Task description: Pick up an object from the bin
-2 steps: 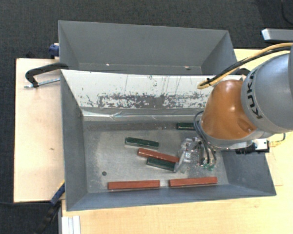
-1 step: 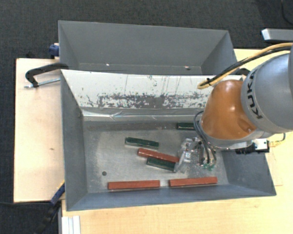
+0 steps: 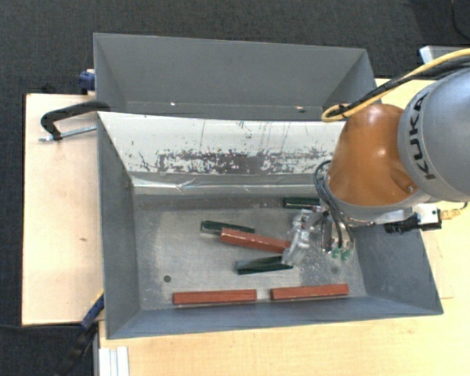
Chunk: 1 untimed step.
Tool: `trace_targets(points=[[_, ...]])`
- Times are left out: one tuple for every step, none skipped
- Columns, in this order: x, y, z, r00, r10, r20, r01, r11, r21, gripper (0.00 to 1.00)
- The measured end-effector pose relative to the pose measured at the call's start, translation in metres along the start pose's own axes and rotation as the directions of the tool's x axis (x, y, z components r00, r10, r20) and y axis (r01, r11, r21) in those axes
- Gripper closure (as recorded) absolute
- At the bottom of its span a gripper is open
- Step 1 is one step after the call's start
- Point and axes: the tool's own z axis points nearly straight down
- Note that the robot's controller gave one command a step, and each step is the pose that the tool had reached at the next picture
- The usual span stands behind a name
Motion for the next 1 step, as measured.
trace_targets(points=[[-0.0004,0.0038,-0.0433,1.000,-0.027,0.012,0.027,1.000,-0.003,1.00]])
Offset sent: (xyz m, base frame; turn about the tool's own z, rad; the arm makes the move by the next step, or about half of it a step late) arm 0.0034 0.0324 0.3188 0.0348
